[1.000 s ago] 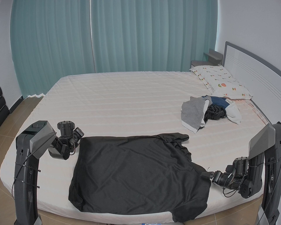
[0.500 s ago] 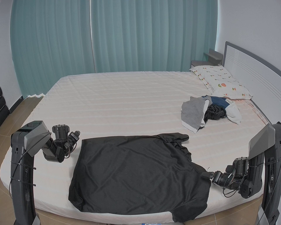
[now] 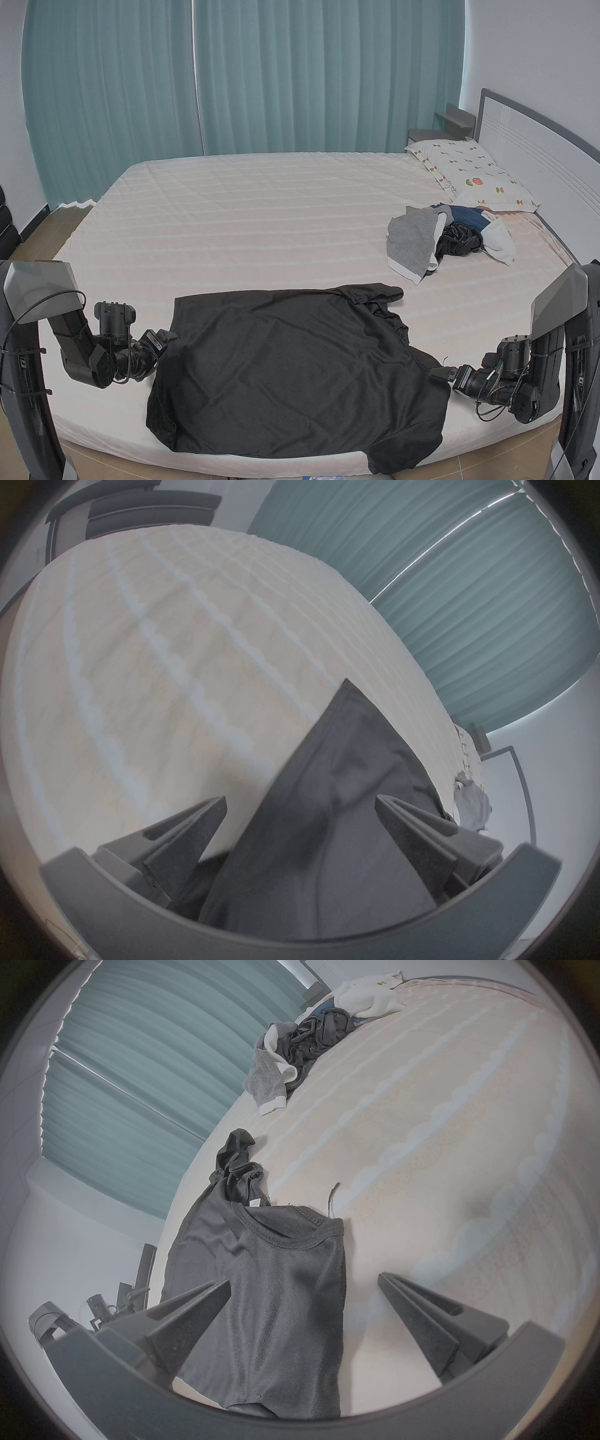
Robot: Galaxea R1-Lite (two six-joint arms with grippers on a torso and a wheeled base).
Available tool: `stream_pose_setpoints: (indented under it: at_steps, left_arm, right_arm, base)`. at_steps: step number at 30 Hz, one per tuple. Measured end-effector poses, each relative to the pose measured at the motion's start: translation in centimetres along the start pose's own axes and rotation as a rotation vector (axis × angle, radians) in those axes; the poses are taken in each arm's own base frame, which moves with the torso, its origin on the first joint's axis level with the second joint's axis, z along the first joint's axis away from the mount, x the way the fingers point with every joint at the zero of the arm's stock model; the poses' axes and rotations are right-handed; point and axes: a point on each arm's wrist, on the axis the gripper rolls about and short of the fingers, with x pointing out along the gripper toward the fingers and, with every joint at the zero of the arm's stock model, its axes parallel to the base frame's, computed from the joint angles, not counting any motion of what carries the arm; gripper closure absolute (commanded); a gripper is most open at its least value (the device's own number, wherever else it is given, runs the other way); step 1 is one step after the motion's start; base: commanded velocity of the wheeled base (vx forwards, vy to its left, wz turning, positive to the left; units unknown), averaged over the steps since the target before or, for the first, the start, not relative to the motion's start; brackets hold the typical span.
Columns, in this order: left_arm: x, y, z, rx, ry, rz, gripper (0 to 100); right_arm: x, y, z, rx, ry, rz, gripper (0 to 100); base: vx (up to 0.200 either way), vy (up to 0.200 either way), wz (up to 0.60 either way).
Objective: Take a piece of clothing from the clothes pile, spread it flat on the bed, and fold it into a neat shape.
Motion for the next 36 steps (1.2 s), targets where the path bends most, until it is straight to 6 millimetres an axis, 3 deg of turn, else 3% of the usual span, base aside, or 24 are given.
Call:
stream_pose_setpoints:
  at_steps: [4,11,28,36]
  left_arm:
    - [-2.0,0.1,-1.3,-0.013,0.036,-0.017,0]
    - [-3.4,-0.1,-2.6,0.008,0.066,-0.018,0]
    - [-4.0,-0.7,-4.9,0.191,0.07,-0.088,0]
    - [-4.1,0.5,-6.7,0.343,0.132,-0.054,0]
  right_arm:
    - [-0.1,-0.1,0.0,0.001,0.002,-0.001,0]
    - [-0.1,-0.1,0.0,-0.002,0.004,-0.002,0]
    - [-0.1,-0.1,-0.1,-0.003,0.005,-0.004,0]
    - [-0.1,-0.1,-0.1,-0.003,0.004,-0.005,0]
  base:
    - [-0.2,0.0,0.0]
    - [-0.114,0.0,0.0]
    - [0.0,0.0,0.0]
    - [0.0,0.0,0.0]
